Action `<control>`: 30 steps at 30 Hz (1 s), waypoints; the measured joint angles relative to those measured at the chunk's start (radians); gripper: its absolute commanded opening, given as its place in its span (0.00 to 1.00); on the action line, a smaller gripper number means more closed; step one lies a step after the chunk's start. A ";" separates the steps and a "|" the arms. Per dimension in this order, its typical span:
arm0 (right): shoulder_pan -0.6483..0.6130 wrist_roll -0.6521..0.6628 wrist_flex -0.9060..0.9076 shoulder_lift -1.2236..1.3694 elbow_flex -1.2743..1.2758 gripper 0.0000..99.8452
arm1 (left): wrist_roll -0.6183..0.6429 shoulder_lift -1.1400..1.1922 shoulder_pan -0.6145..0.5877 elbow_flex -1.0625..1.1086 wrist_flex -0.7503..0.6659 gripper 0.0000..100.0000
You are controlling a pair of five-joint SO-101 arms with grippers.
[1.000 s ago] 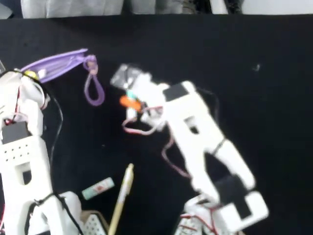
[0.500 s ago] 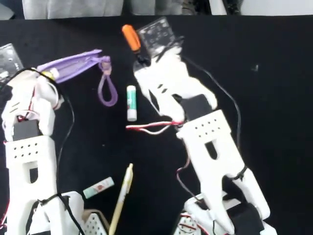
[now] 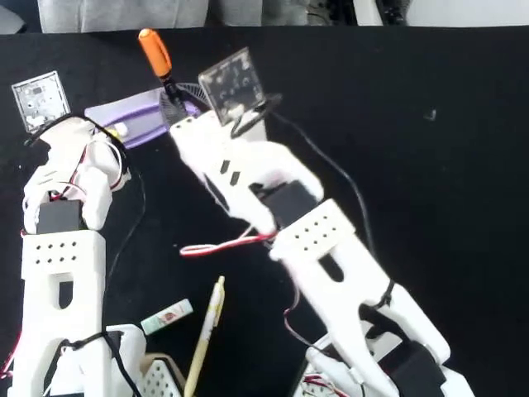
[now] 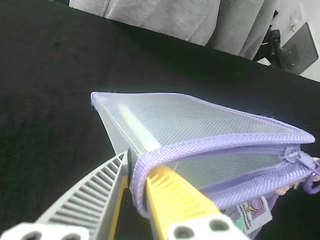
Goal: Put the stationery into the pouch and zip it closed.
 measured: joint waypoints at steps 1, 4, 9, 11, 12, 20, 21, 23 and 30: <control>0.000 0.000 -0.046 0.000 0.031 0.01 | 0.000 0.000 0.000 0.000 0.000 0.03; -0.003 0.000 -0.187 0.000 0.120 0.01 | 0.000 0.000 0.011 0.000 0.000 0.03; -0.011 -0.002 -0.374 0.000 0.207 0.01 | 0.002 0.000 0.023 0.000 0.000 0.03; -0.014 -0.002 -0.422 0.000 0.227 0.01 | 0.002 0.000 0.025 0.000 0.000 0.03; -0.014 -0.002 -0.442 0.000 0.235 0.01 | 0.002 0.000 0.025 0.000 0.000 0.03; -0.023 -0.002 -0.535 0.000 0.241 0.01 | 0.002 0.000 0.025 0.000 0.000 0.03; -0.032 -0.002 -0.557 0.000 0.241 0.01 | 0.002 0.000 0.025 0.000 0.000 0.03; -0.051 -0.002 -0.591 0.000 0.241 0.01 | 0.002 0.000 0.025 0.000 0.000 0.03; -0.068 -0.002 -0.709 0.032 0.241 0.01 | 0.002 0.000 0.025 0.000 0.000 0.03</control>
